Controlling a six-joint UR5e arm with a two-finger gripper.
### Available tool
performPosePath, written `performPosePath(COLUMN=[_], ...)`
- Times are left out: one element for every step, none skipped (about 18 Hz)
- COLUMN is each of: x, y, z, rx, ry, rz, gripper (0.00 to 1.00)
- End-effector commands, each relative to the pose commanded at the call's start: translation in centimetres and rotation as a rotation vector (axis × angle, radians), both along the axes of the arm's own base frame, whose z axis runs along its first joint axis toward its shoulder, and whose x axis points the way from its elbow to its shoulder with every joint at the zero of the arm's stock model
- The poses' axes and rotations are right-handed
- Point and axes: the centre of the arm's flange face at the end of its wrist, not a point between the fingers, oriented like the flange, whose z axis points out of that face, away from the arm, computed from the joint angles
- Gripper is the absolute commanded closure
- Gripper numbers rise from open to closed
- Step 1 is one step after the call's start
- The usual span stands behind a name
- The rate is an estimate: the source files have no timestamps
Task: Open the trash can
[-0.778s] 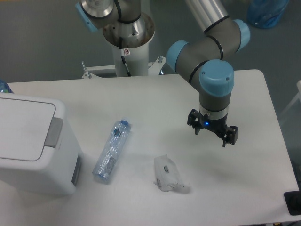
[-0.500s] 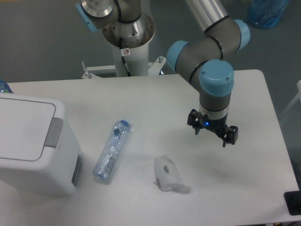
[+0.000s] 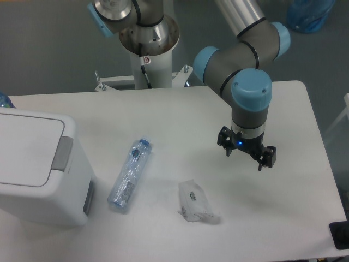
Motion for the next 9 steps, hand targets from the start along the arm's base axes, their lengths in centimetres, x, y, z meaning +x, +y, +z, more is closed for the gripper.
performPosePath(x=[0.1,0.2,0.3,0.5,0.7,0.9,1.2,1.4,1.4], y=[0.1,0.4,0.6,0.8,1.1,1.4,1.8,2.2,2.4], z=[0.1,0.2,0.5,0.8,1.1,1.5,2.2,3.0,3.8], rx=[0.021,0.053,0.084,0.109,0.137,0.177,0.232,0.277,0.31], ry=[-0.007,-0.022,-0.036,-0.045,-0.06,-0.081,-0.109,-0.134,-0.148], rz=[0.046,0.085,0.118,0.151,0.177,0.202,0.234,0.272,0.313], gripper=[0.0,0.0,0.0,0.0,0.0,0.0,0.0,0.0,0.0])
